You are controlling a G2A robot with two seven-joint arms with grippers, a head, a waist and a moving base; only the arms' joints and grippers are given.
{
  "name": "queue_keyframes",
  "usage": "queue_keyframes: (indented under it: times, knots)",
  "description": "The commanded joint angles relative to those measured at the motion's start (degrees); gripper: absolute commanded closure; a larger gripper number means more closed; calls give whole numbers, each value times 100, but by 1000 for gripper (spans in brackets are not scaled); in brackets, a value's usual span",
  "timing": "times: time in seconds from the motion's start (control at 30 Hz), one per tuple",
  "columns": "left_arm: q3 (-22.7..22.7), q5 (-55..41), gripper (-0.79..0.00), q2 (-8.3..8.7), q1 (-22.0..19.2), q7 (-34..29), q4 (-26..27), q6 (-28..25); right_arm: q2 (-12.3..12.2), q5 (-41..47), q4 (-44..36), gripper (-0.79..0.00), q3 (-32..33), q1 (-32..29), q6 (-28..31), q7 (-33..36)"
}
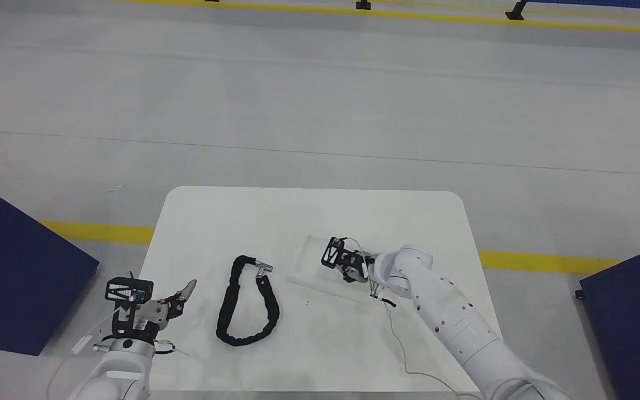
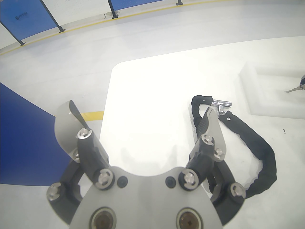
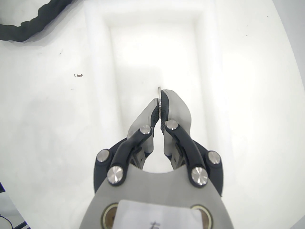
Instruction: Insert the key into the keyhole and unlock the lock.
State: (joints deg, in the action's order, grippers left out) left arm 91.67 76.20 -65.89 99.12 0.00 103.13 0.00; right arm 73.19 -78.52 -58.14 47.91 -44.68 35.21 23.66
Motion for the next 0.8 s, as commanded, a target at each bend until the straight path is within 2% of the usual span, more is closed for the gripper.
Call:
queue_keyframes:
  times: [0.0, 0.17, 0.3, 0.47, 0.6, 0.77]
  knots:
    - [0, 0, -785, 0, 0, 0, 0, 0, -32, -26, -124, 0, 81, -15, 32, -21]
    - [0, 0, -785, 0, 0, 0, 0, 0, -199, -95, -704, 0, 523, -196, 96, -26]
    - [0, 0, -785, 0, 0, 0, 0, 0, -400, 175, -1314, 0, 1207, -588, 169, 34]
    - [0, 0, -785, 0, 0, 0, 0, 0, -630, 1701, -1813, 0, 2329, -1202, 495, 653]
    - [0, 0, -785, 0, 0, 0, 0, 0, -793, 3483, -2000, 0, 3118, -1666, 729, 1593]
    - [0, 0, -785, 0, 0, 0, 0, 0, -977, 5721, -2044, 0, 3762, -2144, 858, 2793]
